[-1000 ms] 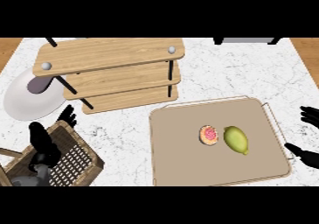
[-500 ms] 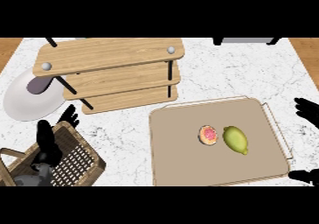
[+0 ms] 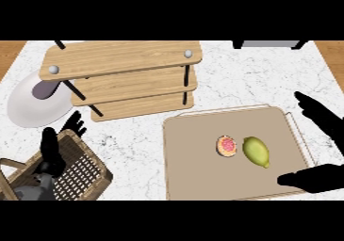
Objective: Pick the cupcake from the tray and place it in the tiered shelf
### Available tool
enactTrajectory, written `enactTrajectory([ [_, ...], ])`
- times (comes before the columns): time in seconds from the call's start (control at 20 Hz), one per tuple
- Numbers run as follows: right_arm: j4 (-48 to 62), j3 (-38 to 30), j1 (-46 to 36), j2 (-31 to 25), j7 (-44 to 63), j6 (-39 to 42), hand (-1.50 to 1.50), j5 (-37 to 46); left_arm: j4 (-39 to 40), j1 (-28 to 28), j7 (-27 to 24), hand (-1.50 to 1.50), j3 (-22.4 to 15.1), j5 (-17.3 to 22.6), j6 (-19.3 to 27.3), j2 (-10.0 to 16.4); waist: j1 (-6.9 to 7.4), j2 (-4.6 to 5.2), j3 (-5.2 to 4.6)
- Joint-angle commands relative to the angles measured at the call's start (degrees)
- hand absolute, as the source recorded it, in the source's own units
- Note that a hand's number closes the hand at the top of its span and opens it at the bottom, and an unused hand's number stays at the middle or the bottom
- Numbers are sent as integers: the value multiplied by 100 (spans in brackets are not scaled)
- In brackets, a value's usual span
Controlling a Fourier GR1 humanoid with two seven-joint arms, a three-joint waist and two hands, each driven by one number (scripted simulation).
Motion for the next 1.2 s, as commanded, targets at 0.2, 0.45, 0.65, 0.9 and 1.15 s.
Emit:
enactTrajectory([
  [0.2,699,1135,-1345,826,1667,-263,-150,1295,57,-73,271,0,-3,-106,69,-185,35,18,-2],
  [0.45,676,1254,-1463,859,2151,352,-150,1278,-200,238,343,0,53,-81,-53,-88,1,5,1],
  [0.65,1339,1428,-1583,1275,1955,363,-150,1687,-117,73,385,0,78,-167,-82,-157,-1,13,2],
  [0.9,217,1491,-951,1240,2694,446,-150,2068,-132,67,385,0,226,-175,-137,-208,-67,-5,1],
  [1.15,1123,1506,-1466,1869,2573,396,-150,2749,-373,238,411,0,219,-378,-99,-259,-18,2,2],
])
